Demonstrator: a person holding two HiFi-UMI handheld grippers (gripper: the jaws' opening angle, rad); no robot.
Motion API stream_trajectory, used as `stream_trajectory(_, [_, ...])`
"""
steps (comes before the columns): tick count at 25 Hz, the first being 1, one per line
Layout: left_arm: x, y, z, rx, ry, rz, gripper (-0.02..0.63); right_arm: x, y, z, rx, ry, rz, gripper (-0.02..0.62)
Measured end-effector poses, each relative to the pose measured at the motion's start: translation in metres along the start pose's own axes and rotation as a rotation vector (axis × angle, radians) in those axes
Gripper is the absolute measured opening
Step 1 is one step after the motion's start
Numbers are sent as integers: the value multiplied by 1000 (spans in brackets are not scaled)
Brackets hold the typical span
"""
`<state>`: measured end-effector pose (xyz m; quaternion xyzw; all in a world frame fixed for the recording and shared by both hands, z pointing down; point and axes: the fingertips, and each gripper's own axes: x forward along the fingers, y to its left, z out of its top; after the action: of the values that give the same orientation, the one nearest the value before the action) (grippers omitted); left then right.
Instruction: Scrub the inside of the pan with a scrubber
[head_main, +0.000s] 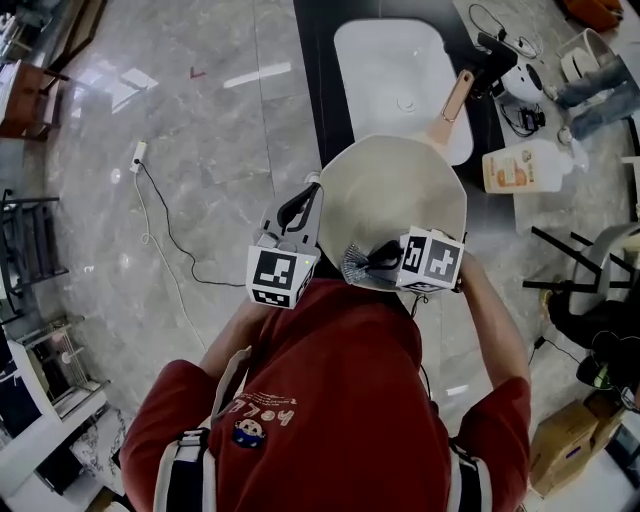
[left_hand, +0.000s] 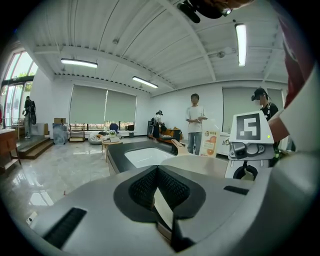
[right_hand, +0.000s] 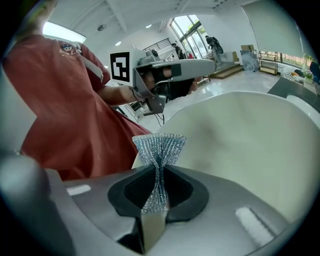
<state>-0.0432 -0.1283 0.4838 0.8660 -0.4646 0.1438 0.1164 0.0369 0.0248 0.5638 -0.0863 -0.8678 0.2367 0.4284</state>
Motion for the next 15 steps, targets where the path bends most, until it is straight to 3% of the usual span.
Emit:
stream_trajectory(5, [7, -11, 1, 0, -10, -29, 6, -4, 1, -21, -3, 159, 17, 67])
stream_trajectory(9, [12, -17, 4, 0, -17, -49, 5, -6, -1, -30, 9, 225, 17, 66])
stream_trajectory(15, [22, -31, 19, 6, -53, -83, 6, -12, -6, -47, 5, 338, -50, 64])
